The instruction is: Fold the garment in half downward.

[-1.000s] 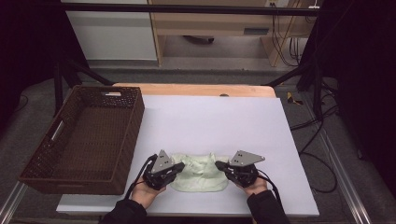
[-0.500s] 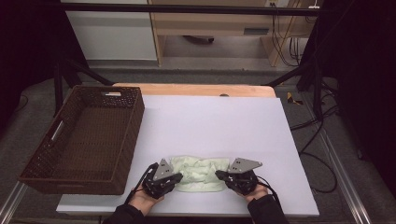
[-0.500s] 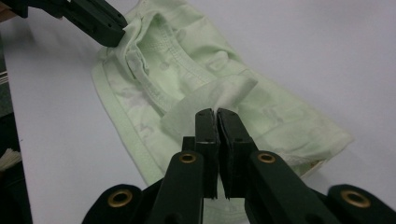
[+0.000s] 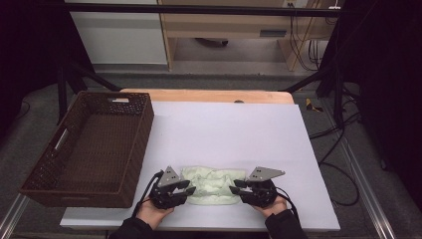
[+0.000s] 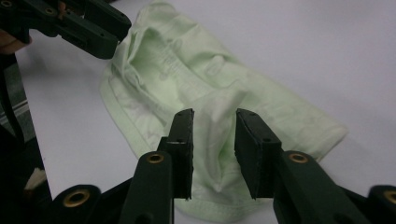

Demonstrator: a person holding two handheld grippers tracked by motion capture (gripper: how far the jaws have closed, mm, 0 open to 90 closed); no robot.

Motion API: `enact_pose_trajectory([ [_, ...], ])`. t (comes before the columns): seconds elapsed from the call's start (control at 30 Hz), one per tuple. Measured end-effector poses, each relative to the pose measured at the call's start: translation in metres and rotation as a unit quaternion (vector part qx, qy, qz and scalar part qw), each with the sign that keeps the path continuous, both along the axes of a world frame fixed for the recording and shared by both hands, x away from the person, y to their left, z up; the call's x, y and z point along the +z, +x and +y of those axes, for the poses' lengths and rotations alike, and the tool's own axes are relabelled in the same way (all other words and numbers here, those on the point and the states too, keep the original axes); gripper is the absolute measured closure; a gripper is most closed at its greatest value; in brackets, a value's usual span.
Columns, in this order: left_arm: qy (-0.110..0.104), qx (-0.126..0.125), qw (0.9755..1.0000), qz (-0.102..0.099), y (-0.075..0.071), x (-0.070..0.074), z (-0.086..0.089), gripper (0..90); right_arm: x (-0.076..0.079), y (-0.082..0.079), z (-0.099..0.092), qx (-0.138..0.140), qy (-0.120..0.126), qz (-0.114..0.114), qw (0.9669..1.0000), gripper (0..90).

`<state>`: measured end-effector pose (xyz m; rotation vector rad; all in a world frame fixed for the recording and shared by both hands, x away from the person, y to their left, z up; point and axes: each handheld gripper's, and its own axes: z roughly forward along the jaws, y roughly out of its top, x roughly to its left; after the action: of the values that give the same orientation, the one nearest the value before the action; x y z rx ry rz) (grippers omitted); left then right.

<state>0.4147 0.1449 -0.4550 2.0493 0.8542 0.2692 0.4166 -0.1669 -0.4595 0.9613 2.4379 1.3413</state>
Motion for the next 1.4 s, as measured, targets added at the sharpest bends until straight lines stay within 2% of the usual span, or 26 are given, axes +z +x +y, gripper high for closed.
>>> enact_pose_trajectory([
  [0.07, -0.015, 0.011, 0.9998, 0.001, 0.004, 0.005, 0.002, 62.6, 0.004, 0.002, -0.001, -0.009, 0.006, -0.008, 0.9999, 69.2],
  [0.17, -0.028, 0.022, 0.9994, 0.005, 0.011, 0.009, 0.002, 70.1, 0.009, 0.008, -0.001, -0.025, 0.010, -0.008, 0.9996, 80.5],
  [0.3, -0.017, 0.031, 0.9993, 0.010, 0.023, 0.008, -0.004, 81.9, 0.012, 0.021, 0.006, -0.046, -0.004, 0.004, 0.9989, 90.0],
  [0.33, -0.010, 0.034, 0.9993, 0.010, 0.027, 0.007, -0.006, 83.7, 0.011, 0.026, 0.008, -0.052, -0.002, 0.009, 0.9986, 90.0],
  [0.43, -0.007, 0.040, 0.9989, 0.021, 0.037, 0.002, -0.010, 87.0, 0.009, 0.037, 0.015, -0.061, -0.007, 0.020, 0.9979, 90.0],
  [0.5, -0.006, 0.035, 0.9988, 0.033, 0.042, -0.002, -0.013, 87.2, 0.007, 0.043, 0.019, -0.064, -0.014, 0.029, 0.9974, 90.0],
  [0.6, 0.000, 0.018, 0.9990, 0.041, 0.040, -0.005, -0.016, 87.2, 0.002, 0.047, 0.022, -0.062, -0.018, 0.041, 0.9971, 90.0],
  [0.7, 0.001, -0.007, 0.9989, 0.046, 0.034, -0.006, -0.017, 87.1, 0.002, 0.041, 0.023, -0.050, -0.023, 0.044, 0.9975, 90.0],
  [0.8, -0.003, -0.029, 0.9981, 0.053, 0.027, -0.006, -0.016, 87.1, 0.005, 0.031, 0.021, -0.034, -0.009, 0.037, 0.9987, 90.0],
  [0.87, -0.002, -0.043, 0.9975, 0.057, 0.021, -0.006, -0.016, 87.1, 0.005, 0.024, 0.020, -0.027, -0.005, 0.042, 0.9988, 90.0],
  [1.0, 0.008, -0.061, 0.9966, 0.055, 0.009, -0.007, -0.016, 87.0, 0.004, 0.012, 0.017, -0.006, -0.003, 0.039, 0.9992, 90.0],
  [1.13, 0.015, -0.071, 0.9957, 0.058, 0.001, -0.008, -0.013, 86.9, 0.001, 0.000, 0.016, 0.009, -0.003, 0.044, 0.9990, 89.7],
  [1.27, 0.028, -0.076, 0.9950, 0.059, -0.006, -0.012, -0.009, 84.9, -0.004, -0.006, 0.014, 0.011, -0.011, 0.048, 0.9987, 88.3],
  [1.33, 0.030, -0.072, 0.9954, 0.055, -0.008, -0.013, -0.008, 84.1, -0.007, -0.008, 0.013, 0.008, -0.014, 0.051, 0.9986, 85.5],
  [1.4, 0.024, -0.065, 0.9964, 0.050, -0.007, -0.011, -0.005, 79.4, -0.007, -0.009, 0.011, 0.003, -0.012, 0.047, 0.9988, 80.3],
])
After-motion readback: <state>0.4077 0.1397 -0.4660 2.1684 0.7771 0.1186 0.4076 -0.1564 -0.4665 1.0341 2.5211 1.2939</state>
